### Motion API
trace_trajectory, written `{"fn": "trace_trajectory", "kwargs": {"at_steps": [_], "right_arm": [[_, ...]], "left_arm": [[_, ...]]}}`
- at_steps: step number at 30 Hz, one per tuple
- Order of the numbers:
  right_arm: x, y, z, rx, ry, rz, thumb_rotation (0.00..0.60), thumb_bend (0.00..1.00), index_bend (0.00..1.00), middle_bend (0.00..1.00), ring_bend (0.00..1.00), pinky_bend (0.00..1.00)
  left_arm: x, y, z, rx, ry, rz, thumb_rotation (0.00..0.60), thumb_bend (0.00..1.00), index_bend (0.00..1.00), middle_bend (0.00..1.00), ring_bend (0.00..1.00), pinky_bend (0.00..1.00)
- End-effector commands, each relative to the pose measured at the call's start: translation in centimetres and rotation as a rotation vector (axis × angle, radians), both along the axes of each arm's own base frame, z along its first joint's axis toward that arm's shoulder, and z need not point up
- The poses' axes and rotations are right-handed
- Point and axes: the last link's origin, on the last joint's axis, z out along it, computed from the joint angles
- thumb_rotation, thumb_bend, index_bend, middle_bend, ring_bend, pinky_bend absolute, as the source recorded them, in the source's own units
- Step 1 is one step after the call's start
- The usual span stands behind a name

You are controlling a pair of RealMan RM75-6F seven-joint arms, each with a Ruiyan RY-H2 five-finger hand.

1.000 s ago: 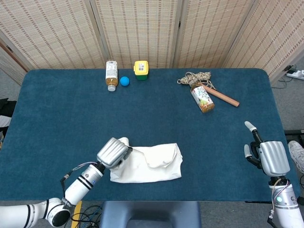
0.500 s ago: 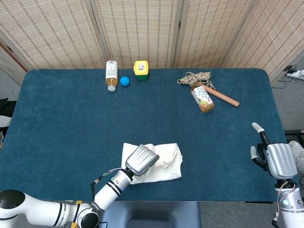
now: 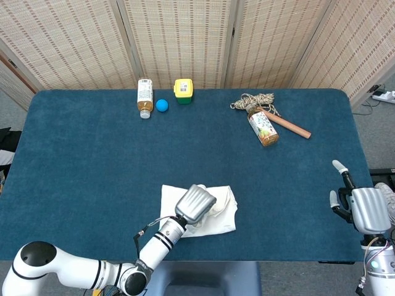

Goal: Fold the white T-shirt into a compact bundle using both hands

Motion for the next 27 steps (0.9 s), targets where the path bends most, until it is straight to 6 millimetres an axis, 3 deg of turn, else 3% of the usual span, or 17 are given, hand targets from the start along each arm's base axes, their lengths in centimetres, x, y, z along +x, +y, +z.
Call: {"fn": "trace_trajectory", "kwargs": {"at_steps": [1, 12, 17, 23, 27], "right_arm": [[0.0, 0.0, 0.0, 0.0, 0.001, -0.002, 0.6, 0.54, 0.09, 0.9, 0.97, 0.99], [-0.4, 0.3, 0.1, -0.003, -0.003, -0.013, 0.6, 0.54, 0.09, 0.9, 0.97, 0.99], [-0.5, 0.4, 0.3, -0.007, -0.005, -0.017, 0.6, 0.54, 0.09, 0.9, 0.97, 0.99], [-0.8, 0.5, 0.4, -0.009, -0.007, -0.025, 0.6, 0.54, 0.09, 0.9, 0.97, 0.99], [-0.9, 0.6, 0.5, -0.012, -0.007, -0.026, 0.6, 0.54, 0.09, 0.9, 0.97, 0.99]], "left_arm": [[0.4, 0.0, -0.6, 0.002, 0.009, 0.002, 0.6, 0.68, 0.66, 1.0, 0.93, 1.0], [2.0, -0.1, -2.4, 0.01, 0.008, 0.022, 0.6, 0.66, 0.61, 1.0, 0.93, 1.0], [2.4, 0.0, -3.4, 0.02, 0.035, 0.027, 0.6, 0.54, 0.5, 1.0, 0.92, 1.0], [2.5, 0.1, -4.1, 0.053, 0.067, 0.028, 0.6, 0.31, 0.26, 1.0, 0.91, 1.0], [2.8, 0.3, -4.4, 0.065, 0.06, 0.035, 0.6, 0.26, 0.19, 1.0, 0.91, 1.0]]}}
